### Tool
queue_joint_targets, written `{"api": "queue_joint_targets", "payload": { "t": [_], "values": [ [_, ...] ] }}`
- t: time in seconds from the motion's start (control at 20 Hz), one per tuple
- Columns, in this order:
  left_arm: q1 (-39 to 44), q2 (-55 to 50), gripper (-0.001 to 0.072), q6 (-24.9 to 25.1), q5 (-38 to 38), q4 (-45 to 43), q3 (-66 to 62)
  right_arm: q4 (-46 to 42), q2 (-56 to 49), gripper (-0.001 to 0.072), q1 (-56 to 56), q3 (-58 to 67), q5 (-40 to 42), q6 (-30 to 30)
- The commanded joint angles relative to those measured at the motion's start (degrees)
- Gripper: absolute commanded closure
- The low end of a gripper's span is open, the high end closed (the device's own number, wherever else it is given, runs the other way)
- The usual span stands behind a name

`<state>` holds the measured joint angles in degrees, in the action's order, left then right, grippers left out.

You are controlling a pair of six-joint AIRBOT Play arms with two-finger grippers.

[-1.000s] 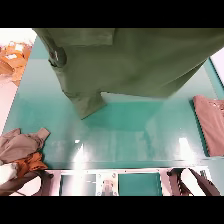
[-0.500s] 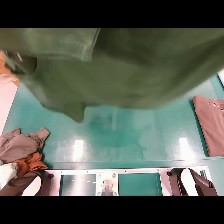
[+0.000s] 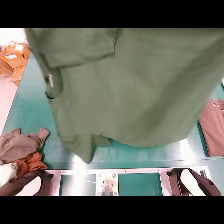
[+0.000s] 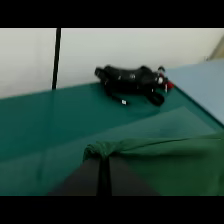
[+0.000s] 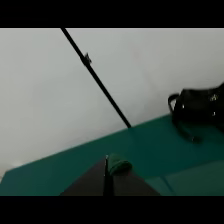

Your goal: Fold the shirts.

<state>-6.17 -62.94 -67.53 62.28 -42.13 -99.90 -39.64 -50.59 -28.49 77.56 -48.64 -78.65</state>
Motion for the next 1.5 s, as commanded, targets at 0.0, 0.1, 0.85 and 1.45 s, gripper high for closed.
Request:
{"api": "queue_joint_targets", "payload": {
  "t": [0.0, 0.1, 0.85, 1.45],
  "values": [
    [0.0, -9.7, 0.0683, 0.2, -0.2, 0.6, 8.8, 0.0, -9.9, 0.0690, 6.8, -7.2, 2.8, 2.9],
    [0.0, -16.3, 0.0683, 0.8, -2.4, 0.6, 11.6, 0.0, -17.4, 0.0690, 9.9, -8.2, 5.7, 2.9],
    [-6.2, -38.0, -0.0002, 5.4, 6.5, 10.4, 6.2, -4.4, -38.6, 0.0340, -1.2, -7.9, -6.2, 3.2],
    [-14.8, -38.0, -0.0003, -1.2, 28.8, -3.1, 5.0, -15.1, -32.1, 0.0288, -6.6, -34.1, -21.7, 9.7]
  ]
}}
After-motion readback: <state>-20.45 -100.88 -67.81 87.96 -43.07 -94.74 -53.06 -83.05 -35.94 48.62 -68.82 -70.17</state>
